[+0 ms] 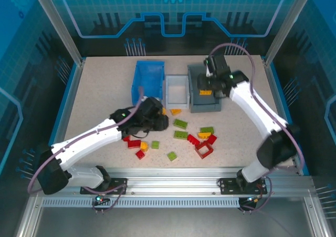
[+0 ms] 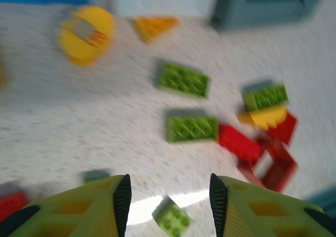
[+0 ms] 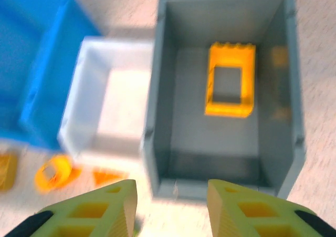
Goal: Sort the legos into containers by color
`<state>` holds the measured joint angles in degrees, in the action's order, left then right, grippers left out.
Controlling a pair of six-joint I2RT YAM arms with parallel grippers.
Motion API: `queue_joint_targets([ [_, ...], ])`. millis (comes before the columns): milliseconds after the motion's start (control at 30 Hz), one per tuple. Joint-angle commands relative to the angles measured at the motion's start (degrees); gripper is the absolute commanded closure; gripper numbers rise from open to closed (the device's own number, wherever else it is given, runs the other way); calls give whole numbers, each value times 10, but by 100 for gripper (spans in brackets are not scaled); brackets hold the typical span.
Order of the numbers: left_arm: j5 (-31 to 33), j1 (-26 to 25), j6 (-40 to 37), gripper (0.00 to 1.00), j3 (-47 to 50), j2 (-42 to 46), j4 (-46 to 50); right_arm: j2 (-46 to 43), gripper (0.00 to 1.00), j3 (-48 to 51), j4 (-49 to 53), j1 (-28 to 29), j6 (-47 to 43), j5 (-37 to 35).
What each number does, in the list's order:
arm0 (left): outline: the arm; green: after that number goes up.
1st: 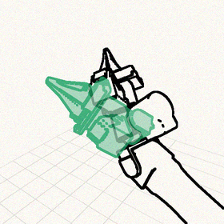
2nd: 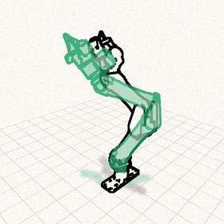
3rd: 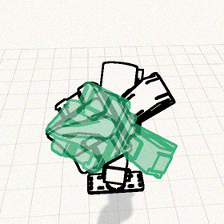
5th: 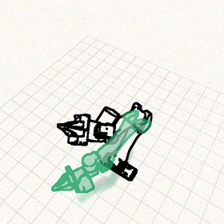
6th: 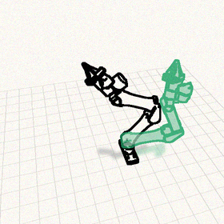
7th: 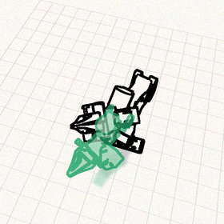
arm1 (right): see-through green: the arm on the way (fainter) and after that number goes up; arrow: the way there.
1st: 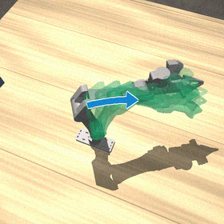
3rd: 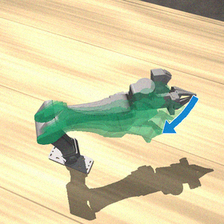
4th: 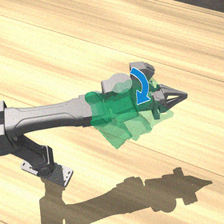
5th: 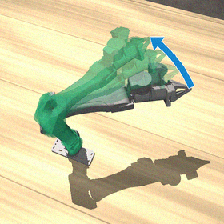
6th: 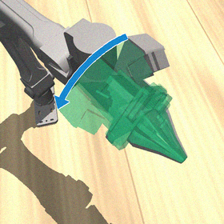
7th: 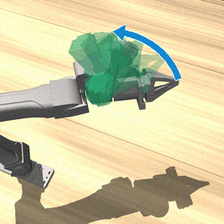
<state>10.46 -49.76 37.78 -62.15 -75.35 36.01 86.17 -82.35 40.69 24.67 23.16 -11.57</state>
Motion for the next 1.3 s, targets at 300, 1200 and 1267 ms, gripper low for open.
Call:
queue_joint_targets([
  [300,-54,-142,54,64,-117,-266,-65,-439,60,259,206,50,196,-101],
  [1200,-128,-137,246,57,-154,-380,-103,-476,59,274,216,47,195,-50],
  [1267,-126,-136,243,61,-158,-385,-103,-477,59,276,216,48,195,-49],
])
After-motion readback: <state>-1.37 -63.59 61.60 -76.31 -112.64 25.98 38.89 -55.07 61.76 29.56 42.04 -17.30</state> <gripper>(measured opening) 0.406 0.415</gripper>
